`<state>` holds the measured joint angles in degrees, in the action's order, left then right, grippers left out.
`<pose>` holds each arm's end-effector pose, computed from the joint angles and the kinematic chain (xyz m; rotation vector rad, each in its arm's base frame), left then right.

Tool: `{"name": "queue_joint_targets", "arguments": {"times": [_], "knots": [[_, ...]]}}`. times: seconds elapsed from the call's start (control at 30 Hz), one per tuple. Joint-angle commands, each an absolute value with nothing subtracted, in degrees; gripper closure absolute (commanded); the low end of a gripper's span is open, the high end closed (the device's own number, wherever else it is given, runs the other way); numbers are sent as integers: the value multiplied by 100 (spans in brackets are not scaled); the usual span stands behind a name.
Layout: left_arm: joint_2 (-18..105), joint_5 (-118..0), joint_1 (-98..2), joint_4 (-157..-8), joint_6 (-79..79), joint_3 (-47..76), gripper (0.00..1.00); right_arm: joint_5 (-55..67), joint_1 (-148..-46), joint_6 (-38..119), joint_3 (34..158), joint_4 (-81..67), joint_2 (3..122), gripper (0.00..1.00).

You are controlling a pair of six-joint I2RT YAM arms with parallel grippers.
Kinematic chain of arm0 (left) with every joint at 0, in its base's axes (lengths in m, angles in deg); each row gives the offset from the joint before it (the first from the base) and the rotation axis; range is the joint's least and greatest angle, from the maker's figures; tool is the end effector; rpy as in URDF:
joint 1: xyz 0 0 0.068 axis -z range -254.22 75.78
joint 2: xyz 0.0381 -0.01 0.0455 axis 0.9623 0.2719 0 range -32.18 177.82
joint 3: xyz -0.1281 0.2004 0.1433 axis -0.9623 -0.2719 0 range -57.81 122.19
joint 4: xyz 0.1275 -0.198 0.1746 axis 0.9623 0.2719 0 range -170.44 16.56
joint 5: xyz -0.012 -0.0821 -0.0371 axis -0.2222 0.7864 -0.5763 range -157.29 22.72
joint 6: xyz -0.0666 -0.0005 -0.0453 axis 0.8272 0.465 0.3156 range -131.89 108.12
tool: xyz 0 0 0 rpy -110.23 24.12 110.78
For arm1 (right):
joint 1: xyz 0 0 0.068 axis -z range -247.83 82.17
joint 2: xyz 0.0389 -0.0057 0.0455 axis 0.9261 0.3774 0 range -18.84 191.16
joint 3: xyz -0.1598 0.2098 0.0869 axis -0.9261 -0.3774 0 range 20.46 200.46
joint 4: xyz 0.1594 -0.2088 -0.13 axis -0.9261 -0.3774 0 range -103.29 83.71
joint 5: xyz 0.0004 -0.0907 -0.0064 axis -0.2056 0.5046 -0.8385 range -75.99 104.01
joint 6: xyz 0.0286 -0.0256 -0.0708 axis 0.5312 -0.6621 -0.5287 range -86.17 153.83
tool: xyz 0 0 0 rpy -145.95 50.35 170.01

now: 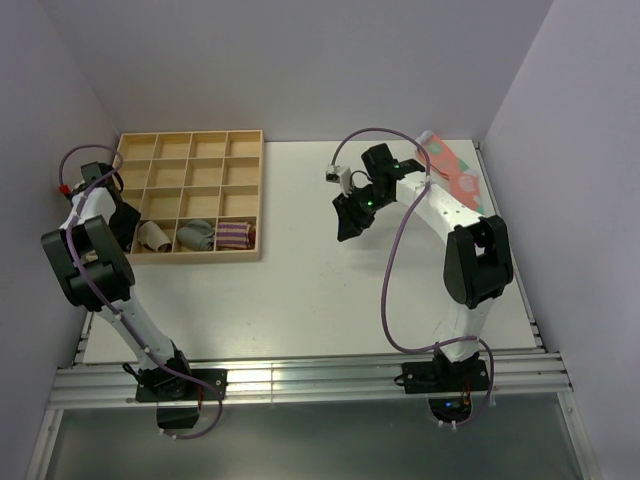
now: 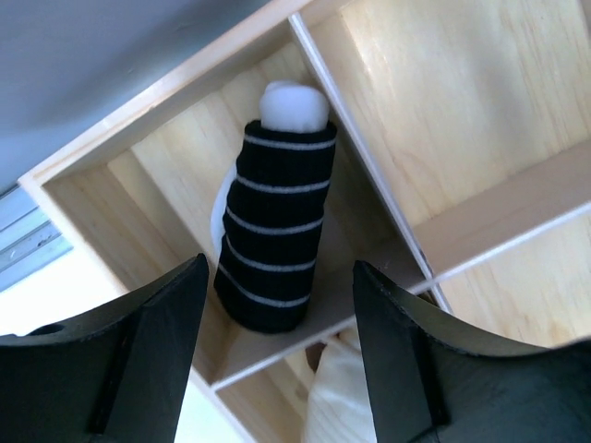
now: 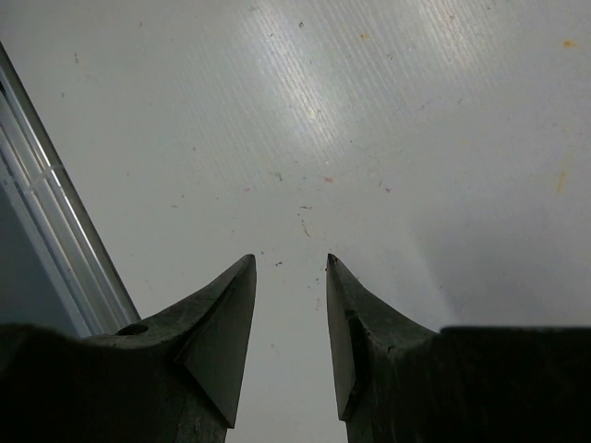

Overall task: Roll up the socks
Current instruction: Place the sock in the storage box, then reset both arms

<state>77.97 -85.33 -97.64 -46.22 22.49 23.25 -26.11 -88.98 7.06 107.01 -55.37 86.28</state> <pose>0.4027 0.1981 0.1578 -1.3567 2.2528 0.3559 0.3770 0.1939 0.2236 -1.2170 2.2807 0.9153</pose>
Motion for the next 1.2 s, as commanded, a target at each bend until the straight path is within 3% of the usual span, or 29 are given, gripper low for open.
{"name": "queue_joint_targets", "arguments": {"times": [0.0, 0.43, 0.63, 0.67, 0.7, 0.9, 1.07, 1.17], "knots": [[7399, -8591, -9698, -4353, 2204, 2604, 30, -2713, -8945, 605, 10748, -5595, 8337, 56], [6442, -8636, -9400, -4194, 2213, 3043, 31, -2642, -8936, 675, 10774, -5472, 8092, 54], [5362, -8811, -8224, -4317, 2274, 2938, 30, -2643, -8875, 974, 10800, -5235, 7740, 47], [5203, -8890, -8022, -4361, 2318, 2790, 30, -2642, -8857, 1027, 10826, -5226, 7653, 29], [4871, -8882, -7576, -4474, 2371, 2701, 30, -2677, -8814, 1062, 10818, -5217, 7600, 1], [3744, -8899, -5579, -5248, 2556, 1533, 30, -2792, -8462, 1501, 10748, -4919, 7143, 0], [3673, -9129, -3884, -6036, 2591, 873, 29, -2705, -8067, 1985, 10345, -4365, 6624, 0], [3751, -8970, -3373, -6426, 2634, 644, 29, -2485, -7909, 1977, 10055, -4216, 6220, 0]]}}
